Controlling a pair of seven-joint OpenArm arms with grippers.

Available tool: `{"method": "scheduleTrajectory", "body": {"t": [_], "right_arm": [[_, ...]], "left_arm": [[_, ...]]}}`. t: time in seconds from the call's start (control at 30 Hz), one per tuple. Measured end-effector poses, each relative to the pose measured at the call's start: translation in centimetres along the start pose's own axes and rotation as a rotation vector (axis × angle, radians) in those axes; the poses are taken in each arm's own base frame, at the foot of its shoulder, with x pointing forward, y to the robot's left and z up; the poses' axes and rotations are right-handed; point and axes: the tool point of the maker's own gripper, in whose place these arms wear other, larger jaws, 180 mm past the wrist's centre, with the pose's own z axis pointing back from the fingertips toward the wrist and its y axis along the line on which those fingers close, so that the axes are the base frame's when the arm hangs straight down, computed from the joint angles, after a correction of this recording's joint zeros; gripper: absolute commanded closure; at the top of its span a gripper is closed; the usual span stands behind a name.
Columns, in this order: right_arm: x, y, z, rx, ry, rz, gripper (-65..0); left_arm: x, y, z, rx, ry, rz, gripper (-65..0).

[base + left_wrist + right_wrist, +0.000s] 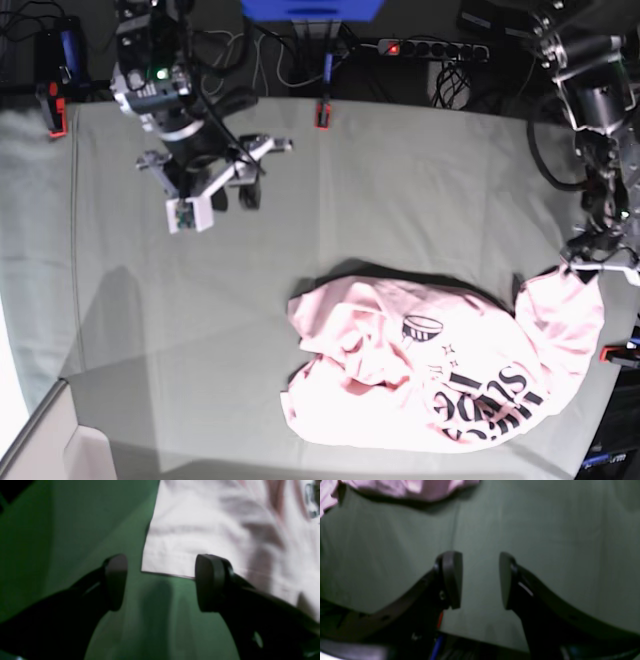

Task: Layout the t-shirt on the table in an organized manner, then fold the t-shirt properly
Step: 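Move the left gripper toward the crumpled pink t-shirt's edge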

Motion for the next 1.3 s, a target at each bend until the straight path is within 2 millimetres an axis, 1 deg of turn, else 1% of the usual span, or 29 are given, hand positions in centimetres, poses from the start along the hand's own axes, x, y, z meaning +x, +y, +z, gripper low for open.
{"method": "scheduleTrajectory", "body": {"t": [0.13, 0.17, 0.33, 0.4, 0.47, 0.5, 0.7, 0.8, 0.93, 1.07, 1.1, 1.13, 1.17, 1.23, 1.27, 1.3], "right_arm": [[0.1, 0.0, -0.1, -0.001, -0.003, 0.002, -23.1], [-0.1, -0.1, -0.2, -0.003, 0.004, 0.004, -23.1], [-0.2, -0.4, -0.2, -0.004, 0.010, 0.027, -23.1], [-0.3, -0.9, -0.2, -0.014, 0.012, 0.033, -23.1], [-0.3, -0.8, -0.2, -0.013, 0.012, 0.033, -23.1], [-0.3, -0.7, -0.2, -0.010, 0.013, 0.034, -23.1], [-0.5, -1.4, -0.1, -0.019, 0.020, 0.057, -23.2], [-0.7, -1.7, 0.0, -0.026, 0.026, 0.060, -23.2], [-1.0, -1.7, 0.1, -0.026, 0.035, 0.058, -23.3], [-1.0, -1.7, 0.0, -0.025, 0.034, 0.058, -23.3], [-1.0, -1.7, 0.1, -0.026, 0.034, 0.058, -23.3], [-1.1, -1.7, 0.1, -0.026, 0.036, 0.058, -23.3], [-1.0, -1.7, 0.1, -0.026, 0.034, 0.058, -23.3], [-1.0, -1.7, 0.1, -0.026, 0.034, 0.058, -23.3], [-1.0, -1.7, 0.1, -0.026, 0.034, 0.058, -23.3], [-1.0, -1.7, 0.1, -0.026, 0.034, 0.058, -23.3]], "left_arm": [[-1.8, 1.3, -0.3, 0.030, 0.024, 0.004, -41.2], [-2.0, 1.4, -0.2, 0.032, 0.022, 0.003, -41.2], [-1.5, 1.2, -0.3, 0.029, 0.008, 0.006, -40.3], [-1.5, 1.2, -0.3, 0.030, 0.007, 0.005, -37.0], [-1.4, 1.2, -0.3, 0.028, 0.006, 0.007, -34.3], [-1.3, 1.1, -0.4, 0.027, 0.005, 0.008, -33.9], [-1.0, 0.4, -0.7, 0.020, 0.003, 0.022, -34.1], [-1.5, 0.1, -1.4, 0.025, 0.029, 0.047, -34.1], [-0.9, -0.3, -2.2, 0.030, 0.030, 0.072, -33.9], [-0.7, -0.3, -2.3, 0.034, -0.005, 0.068, -33.3], [-0.7, -0.3, -2.3, 0.035, -0.008, 0.068, -31.7], [-0.7, -0.3, -2.3, 0.035, -0.008, 0.067, -27.5], [-0.7, -0.3, -2.3, 0.034, -0.008, 0.067, -21.5], [-0.7, -0.3, -2.3, 0.035, -0.008, 0.066, -5.2], [-0.6, -0.3, -2.3, 0.035, -0.009, 0.067, 0.0], [-0.7, -0.3, -2.3, 0.035, -0.008, 0.067, 0.0]]}}
